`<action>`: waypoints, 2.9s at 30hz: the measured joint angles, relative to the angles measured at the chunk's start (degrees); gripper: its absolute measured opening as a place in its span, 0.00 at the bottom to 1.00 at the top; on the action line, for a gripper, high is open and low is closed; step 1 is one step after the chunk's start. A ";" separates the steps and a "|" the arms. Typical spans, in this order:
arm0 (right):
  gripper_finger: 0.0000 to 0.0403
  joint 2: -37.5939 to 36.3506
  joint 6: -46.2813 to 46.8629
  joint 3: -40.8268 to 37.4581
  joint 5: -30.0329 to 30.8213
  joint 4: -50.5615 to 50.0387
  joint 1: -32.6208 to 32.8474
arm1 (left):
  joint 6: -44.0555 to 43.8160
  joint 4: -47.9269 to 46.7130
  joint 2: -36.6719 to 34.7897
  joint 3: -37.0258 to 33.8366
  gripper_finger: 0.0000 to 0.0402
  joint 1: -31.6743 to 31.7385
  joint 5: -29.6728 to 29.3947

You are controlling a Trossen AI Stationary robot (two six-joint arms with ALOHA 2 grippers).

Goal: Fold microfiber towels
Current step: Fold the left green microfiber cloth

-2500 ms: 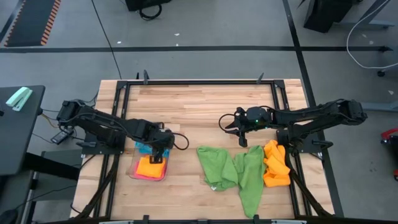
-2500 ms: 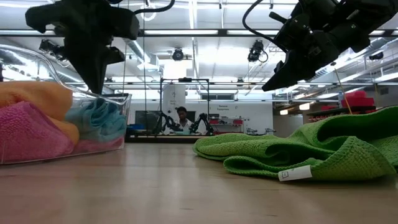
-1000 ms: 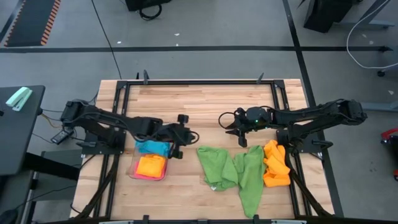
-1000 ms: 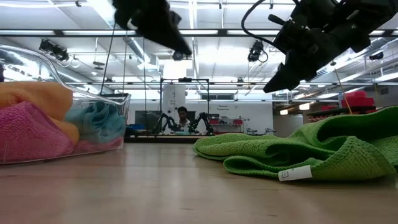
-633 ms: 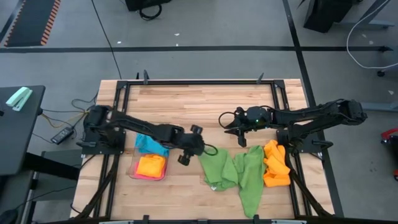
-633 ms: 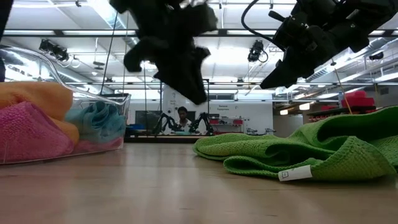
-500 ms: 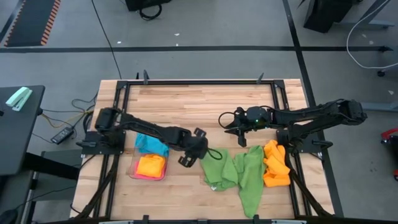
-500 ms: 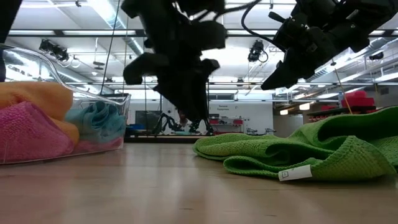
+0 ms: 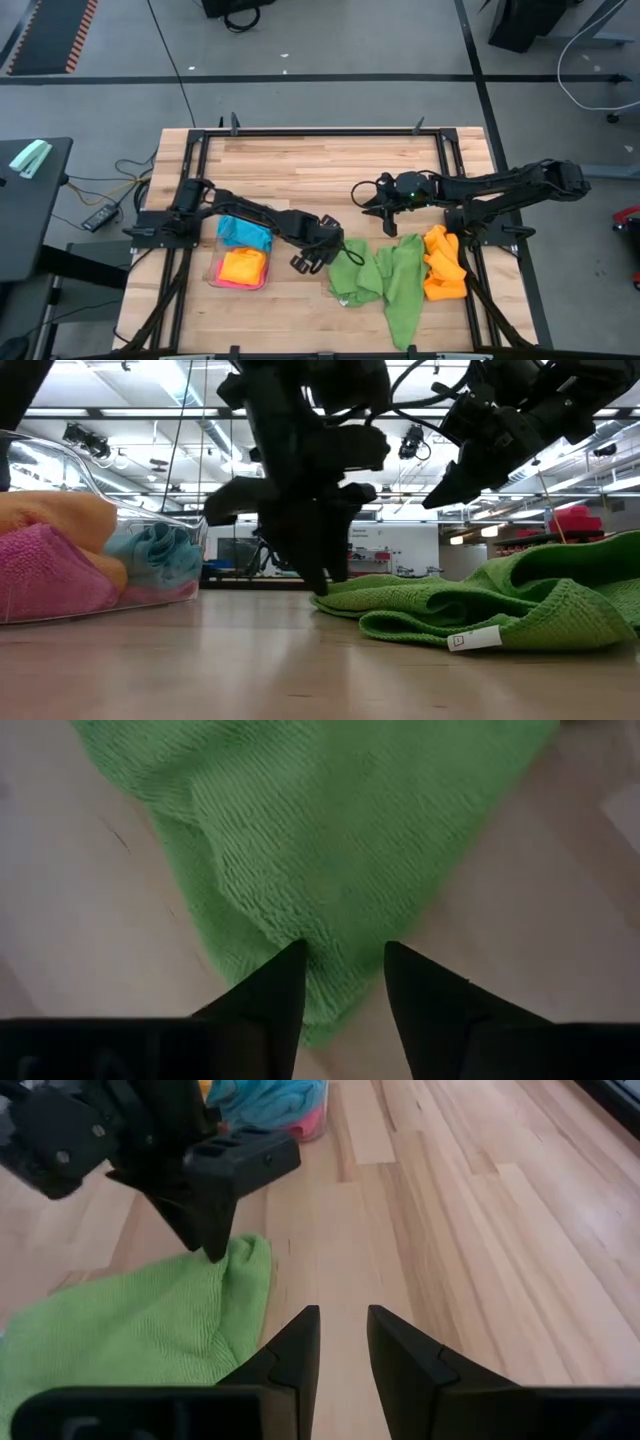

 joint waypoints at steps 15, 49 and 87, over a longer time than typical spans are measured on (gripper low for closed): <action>0.24 -0.11 -1.19 0.00 1.06 -0.04 0.00 | 1.36 -4.20 -0.61 0.04 0.02 3.21 -9.49; 0.24 -0.30 -8.60 14.78 14.41 -20.29 -3.77 | 5.00 13.70 -8.55 -0.02 0.02 21.30 9.93; 0.24 0.36 -12.87 13.25 11.64 -16.76 -3.63 | -0.09 28.48 -8.68 -0.02 0.07 18.87 -2.89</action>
